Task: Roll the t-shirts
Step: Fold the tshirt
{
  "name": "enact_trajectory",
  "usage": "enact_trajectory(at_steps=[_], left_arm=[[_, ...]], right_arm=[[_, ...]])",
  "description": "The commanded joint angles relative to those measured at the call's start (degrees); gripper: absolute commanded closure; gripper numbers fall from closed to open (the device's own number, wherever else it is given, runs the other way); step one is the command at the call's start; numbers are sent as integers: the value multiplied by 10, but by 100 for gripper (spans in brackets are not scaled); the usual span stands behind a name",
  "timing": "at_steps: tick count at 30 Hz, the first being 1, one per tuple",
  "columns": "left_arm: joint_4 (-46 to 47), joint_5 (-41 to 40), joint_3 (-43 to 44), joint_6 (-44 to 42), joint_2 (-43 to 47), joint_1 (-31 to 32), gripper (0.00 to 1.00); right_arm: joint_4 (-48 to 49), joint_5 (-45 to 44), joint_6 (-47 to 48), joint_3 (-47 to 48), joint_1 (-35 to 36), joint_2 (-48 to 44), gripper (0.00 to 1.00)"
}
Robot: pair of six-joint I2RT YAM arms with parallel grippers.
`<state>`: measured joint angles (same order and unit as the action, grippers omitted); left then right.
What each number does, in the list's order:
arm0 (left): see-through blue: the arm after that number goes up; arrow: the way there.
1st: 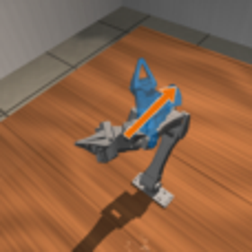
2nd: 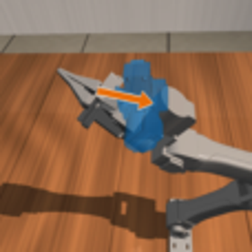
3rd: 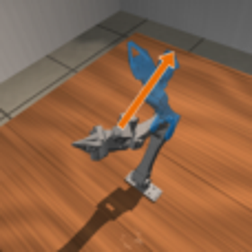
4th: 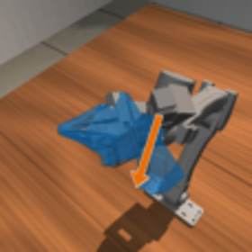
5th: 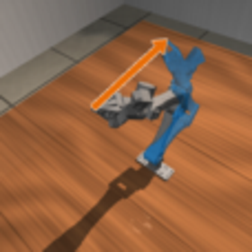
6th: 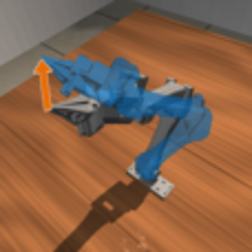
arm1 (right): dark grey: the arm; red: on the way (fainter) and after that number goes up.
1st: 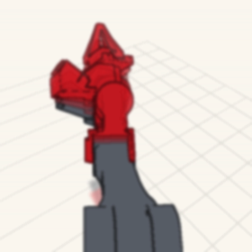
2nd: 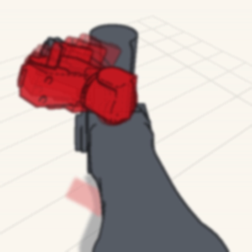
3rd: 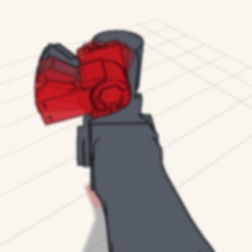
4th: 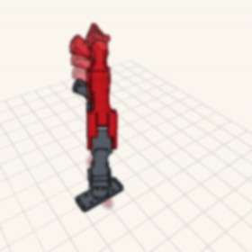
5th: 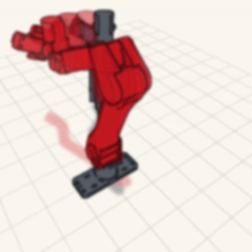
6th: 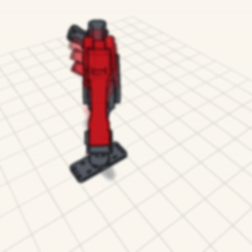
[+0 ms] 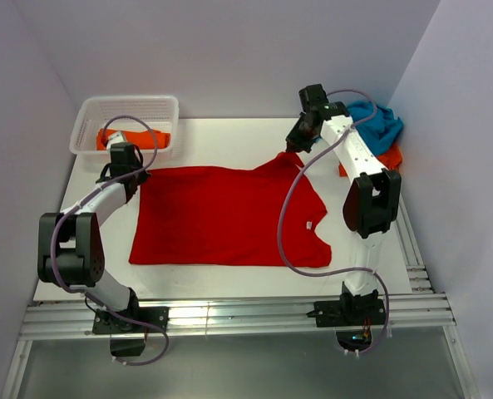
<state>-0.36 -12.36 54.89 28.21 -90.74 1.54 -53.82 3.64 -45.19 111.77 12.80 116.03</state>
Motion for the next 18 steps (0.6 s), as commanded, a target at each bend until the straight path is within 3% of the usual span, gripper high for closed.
enact_trajectory(at_steps=[1,18], left_arm=[[19,-7,-6,2,25,-1,100],[41,-12,-46,3,53,-1,100]], right_arm=[[-22,-34,21,19,4,-41,100],[-88,-65,81,93,46,-6,100]])
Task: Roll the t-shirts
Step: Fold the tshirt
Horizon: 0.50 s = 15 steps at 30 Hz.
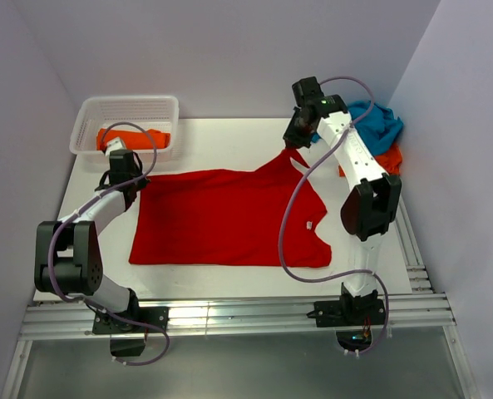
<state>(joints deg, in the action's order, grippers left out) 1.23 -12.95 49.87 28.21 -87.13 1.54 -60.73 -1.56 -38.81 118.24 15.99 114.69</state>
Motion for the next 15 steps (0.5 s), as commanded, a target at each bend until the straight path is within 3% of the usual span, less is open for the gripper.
enact_trajectory(at_steps=[1,15], left_arm=[[23,-6,5,2,18,-1,100],[29,1,-10,-4,41,-1,100]], right_arm=[[-21,-16,16,30,18,9,100],[-26,-35,40,2,48,18,99]])
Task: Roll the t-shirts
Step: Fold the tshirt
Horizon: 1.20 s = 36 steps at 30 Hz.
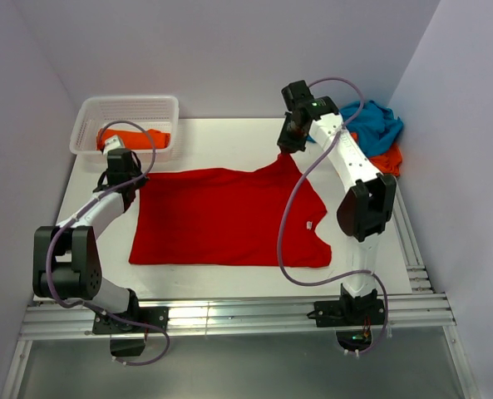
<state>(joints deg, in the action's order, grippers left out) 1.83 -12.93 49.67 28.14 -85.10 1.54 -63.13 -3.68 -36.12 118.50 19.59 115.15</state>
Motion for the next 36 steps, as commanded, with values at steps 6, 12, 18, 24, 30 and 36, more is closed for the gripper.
enact_trajectory(at_steps=[6,12,18,24,30,36], left_arm=[[26,4,-9,-2,12,-1,100],[27,5,-8,-7,7,-1,100],[24,7,2,-12,-3,-1,100],[23,12,6,-9,-10,-1,100],[22,16,10,-5,-12,-1,100],[16,18,15,-8,-8,-1,100]], right_arm=[[17,34,6,-11,57,37,97],[61,149,17,-31,83,58,86],[128,191,34,-47,66,44,37],[129,221,36,-79,-24,46,40],[139,212,59,-55,-68,84,40],[125,203,68,-18,-75,134,38]])
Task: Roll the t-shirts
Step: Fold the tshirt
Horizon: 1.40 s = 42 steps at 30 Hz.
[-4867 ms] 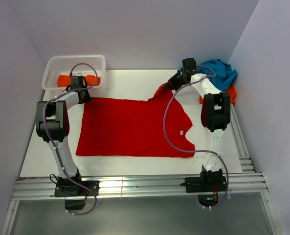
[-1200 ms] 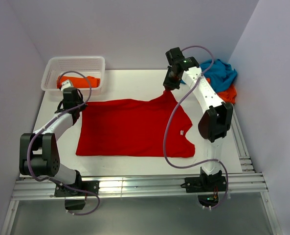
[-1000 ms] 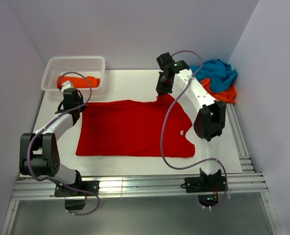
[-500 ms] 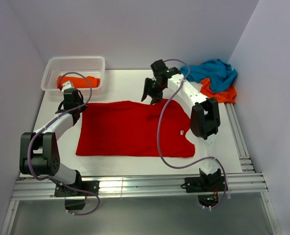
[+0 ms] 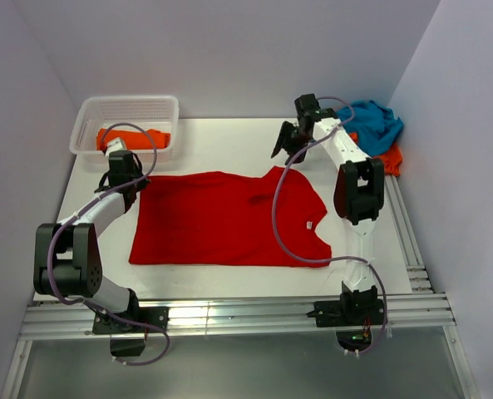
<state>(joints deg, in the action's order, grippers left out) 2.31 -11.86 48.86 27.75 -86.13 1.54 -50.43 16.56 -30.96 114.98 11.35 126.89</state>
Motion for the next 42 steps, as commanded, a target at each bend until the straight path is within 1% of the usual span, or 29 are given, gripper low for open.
enact_trajectory(at_steps=[1,8,15,21,30,35,42], left_arm=[[10,6,24,-5,4,-1,100],[5,8,27,-6,11,-1,100],[5,11,31,-4,12,-1,100],[3,12,34,-2,8,-1,100],[2,14,40,-5,12,-1,100],[1,14,40,-4,11,-1,100],[1,15,38,-5,12,-1,100]], right_arm=[[2,3,15,15,7,20,38],[55,22,31,-41,3,21,39],[79,31,65,-81,-3,20,42],[94,35,70,-96,-9,25,44],[115,15,67,-107,-19,13,42],[122,37,75,-114,-22,15,47],[164,88,65,-172,-21,-7,55]])
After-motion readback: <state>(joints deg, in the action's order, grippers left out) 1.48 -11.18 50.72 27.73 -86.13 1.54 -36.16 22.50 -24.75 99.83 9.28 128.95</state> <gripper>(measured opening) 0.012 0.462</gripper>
